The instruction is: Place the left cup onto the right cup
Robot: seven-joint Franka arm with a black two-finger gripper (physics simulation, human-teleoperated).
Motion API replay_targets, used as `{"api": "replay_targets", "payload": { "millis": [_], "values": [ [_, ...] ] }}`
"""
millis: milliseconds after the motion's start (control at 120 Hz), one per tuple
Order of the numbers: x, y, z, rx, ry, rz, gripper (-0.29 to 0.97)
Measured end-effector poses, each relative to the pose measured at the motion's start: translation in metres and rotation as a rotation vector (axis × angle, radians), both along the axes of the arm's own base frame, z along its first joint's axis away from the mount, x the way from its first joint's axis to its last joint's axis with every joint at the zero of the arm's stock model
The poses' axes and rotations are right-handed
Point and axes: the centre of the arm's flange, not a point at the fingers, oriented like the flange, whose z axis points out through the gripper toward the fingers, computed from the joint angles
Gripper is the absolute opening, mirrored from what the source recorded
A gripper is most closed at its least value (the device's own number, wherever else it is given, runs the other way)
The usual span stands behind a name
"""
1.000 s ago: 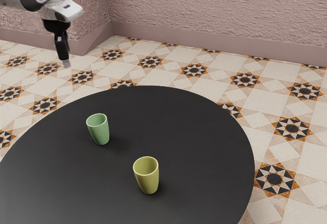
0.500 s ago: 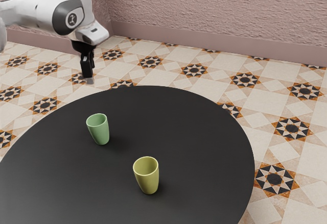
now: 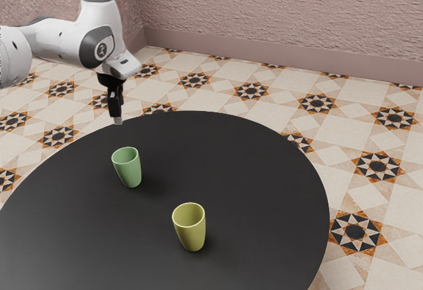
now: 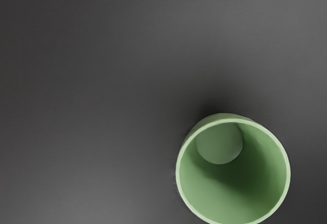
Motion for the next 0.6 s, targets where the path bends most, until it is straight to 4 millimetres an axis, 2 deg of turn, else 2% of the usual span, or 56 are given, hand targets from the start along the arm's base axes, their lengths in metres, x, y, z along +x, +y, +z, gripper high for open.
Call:
{"api": "replay_targets", "payload": {
  "millis": [308, 600],
  "values": [
    [0.008, 0.003, -0.039, -0.022, 0.020, -0.014, 0.68],
    [0.009, 0.015, -0.077, -0.034, 0.050, -0.010, 0.68]
  ]
}}
